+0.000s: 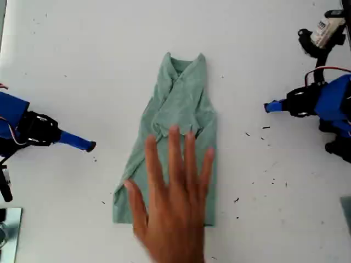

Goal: Fold t shirt

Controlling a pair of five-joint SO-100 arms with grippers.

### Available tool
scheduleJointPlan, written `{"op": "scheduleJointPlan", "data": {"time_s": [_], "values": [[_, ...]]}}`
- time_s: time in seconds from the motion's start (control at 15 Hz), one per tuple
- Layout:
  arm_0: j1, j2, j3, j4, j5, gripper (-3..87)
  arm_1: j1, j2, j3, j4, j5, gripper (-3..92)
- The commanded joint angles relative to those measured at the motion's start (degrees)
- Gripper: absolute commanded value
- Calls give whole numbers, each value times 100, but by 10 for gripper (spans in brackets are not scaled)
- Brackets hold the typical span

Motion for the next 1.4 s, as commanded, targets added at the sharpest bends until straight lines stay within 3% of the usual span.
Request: {"op": "scheduleJointPlan", "data": {"time_s": [0.0, 0.6, 0.67, 0.73, 0.8, 0.93, 1.07, 1.2, 1.33], "values": [[44, 35, 44, -88, -53, 117, 53, 79, 264, -105, -97, 73], [44, 35, 44, -88, -62, 117, 53, 79, 264, -105, -97, 73], [-132, 35, -97, -132, -563, 121, 53, 79, 264, -105, -97, 73], [79, 44, -422, -123, -905, 101, 53, 79, 264, -105, -97, 73], [149, 70, -703, -316, -1028, -2, 53, 79, 264, -105, -97, 73], [-70, 62, -1345, -853, -923, -3, 53, 79, 264, -105, -97, 73], [-378, -853, -2347, -114, -1345, -3, 53, 79, 264, -105, -97, 73], [-202, -3226, -4043, 272, -1846, -3, 53, 79, 264, -105, -97, 73], [439, -5889, -6785, 1758, -2610, -3, 53, 79, 264, -105, -97, 73]]}}
